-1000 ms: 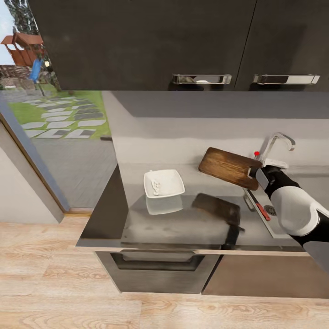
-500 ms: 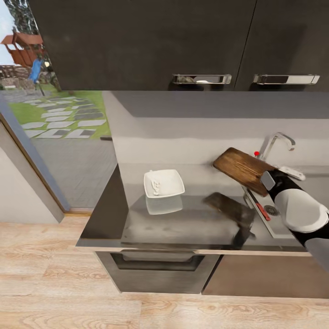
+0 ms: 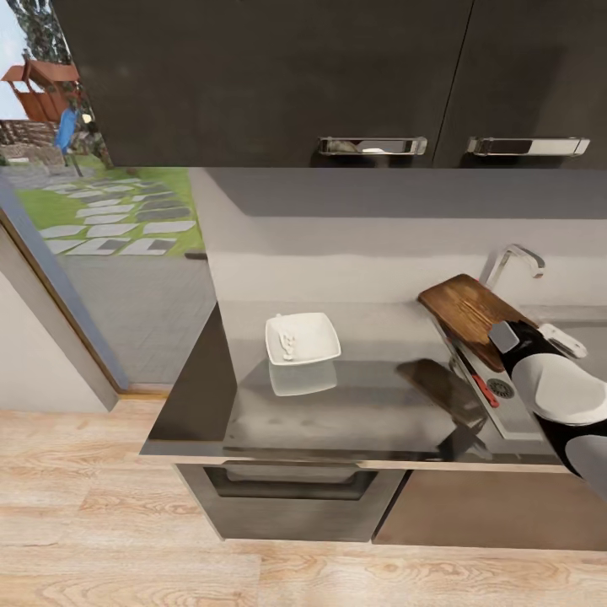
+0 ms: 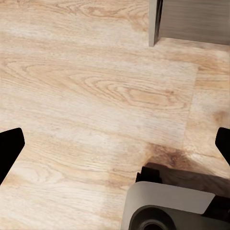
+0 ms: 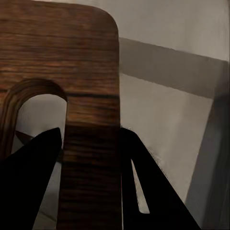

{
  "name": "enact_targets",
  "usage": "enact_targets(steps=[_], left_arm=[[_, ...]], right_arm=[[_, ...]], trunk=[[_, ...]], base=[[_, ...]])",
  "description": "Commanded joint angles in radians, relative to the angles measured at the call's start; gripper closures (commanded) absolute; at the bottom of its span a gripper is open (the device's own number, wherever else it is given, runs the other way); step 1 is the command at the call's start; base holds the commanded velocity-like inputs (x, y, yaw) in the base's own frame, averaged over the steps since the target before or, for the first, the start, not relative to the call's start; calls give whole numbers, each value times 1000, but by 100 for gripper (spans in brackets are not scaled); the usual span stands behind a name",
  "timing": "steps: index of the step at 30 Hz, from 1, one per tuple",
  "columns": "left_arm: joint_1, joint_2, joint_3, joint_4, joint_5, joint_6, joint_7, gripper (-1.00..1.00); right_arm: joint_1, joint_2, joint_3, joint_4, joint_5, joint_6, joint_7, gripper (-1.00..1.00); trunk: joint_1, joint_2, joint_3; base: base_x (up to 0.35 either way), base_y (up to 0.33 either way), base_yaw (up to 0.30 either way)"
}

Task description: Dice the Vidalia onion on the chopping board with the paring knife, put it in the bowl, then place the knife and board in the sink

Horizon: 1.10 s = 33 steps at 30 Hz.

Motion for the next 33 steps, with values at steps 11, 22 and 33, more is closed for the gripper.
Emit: enact_targets(steps=[11, 22, 33], left_arm=[[-2, 2, 5, 3, 7, -9, 0, -100], [-2, 9, 5, 4, 7, -9, 3, -100], [-2, 9, 6, 5, 8, -8, 5, -100]], right_arm=[[-1, 4, -43, 1, 8, -128, -156, 100], [17, 12, -44, 17, 8, -163, -207, 100], [66, 34, -44, 66, 8, -168, -207, 100]], trunk=[[0, -1, -1], [0, -1, -1], [0, -1, -1]], base=[[0, 0, 0], [0, 0, 0], [19, -163, 0]])
